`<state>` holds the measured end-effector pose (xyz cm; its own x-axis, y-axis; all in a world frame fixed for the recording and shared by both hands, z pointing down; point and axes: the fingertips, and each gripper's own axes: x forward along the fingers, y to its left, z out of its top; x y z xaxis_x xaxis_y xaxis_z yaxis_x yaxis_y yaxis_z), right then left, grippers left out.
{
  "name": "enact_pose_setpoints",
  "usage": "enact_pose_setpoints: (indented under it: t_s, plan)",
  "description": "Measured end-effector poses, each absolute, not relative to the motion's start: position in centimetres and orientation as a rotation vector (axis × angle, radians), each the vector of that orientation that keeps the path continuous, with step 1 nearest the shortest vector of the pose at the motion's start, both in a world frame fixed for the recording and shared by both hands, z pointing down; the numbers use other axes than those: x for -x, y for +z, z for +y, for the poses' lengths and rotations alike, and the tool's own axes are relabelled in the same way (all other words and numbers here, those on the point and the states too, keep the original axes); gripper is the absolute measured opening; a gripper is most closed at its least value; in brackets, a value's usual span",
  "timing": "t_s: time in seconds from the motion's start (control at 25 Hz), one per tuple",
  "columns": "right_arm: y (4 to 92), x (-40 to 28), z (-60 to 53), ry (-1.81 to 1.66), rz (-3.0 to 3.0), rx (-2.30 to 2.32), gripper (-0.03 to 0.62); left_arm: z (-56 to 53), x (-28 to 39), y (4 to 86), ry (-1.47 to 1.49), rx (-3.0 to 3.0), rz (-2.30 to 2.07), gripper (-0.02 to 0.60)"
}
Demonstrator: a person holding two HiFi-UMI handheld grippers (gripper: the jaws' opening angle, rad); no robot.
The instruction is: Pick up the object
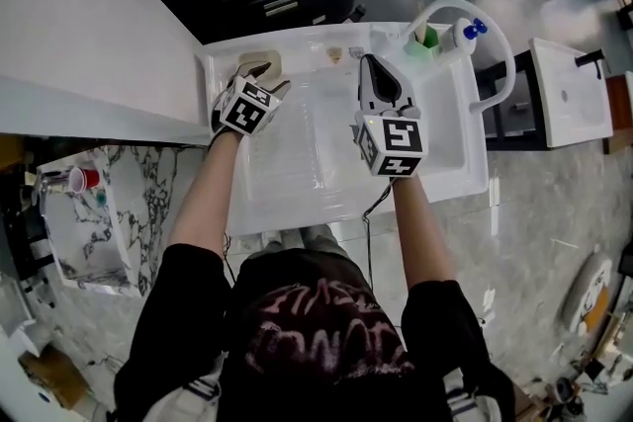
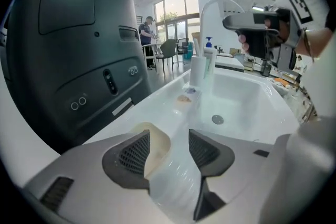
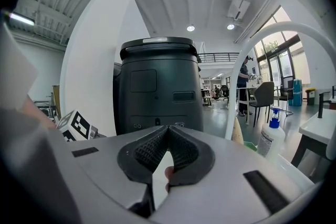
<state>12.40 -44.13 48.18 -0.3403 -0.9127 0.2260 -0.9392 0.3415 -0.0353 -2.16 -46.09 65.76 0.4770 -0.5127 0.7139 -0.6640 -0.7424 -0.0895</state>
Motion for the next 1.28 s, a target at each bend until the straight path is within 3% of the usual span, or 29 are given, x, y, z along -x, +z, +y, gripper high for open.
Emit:
enact_pose_setpoints:
  t_s: [0.16, 0.76, 1.28]
  plan:
    - [49.1, -12.7, -44.2, 0.235, -2.420, -1.688, 0.015, -46.2, 2.3, 66.9, 1.167, -2.490, -0.999, 0.225]
    - [49.8, -13.6, -44.4, 0.264, -2.400, -1.694, 0.015, -46.4, 2.6, 69.3, 1.283, -2.442, -0.995, 0.078]
    - [49.2, -13.8, -43.7, 0.256, -2.402, -1.706, 0.015, -46.4, 2.6, 67.7, 1.197, -2.441, -1.037, 0.035]
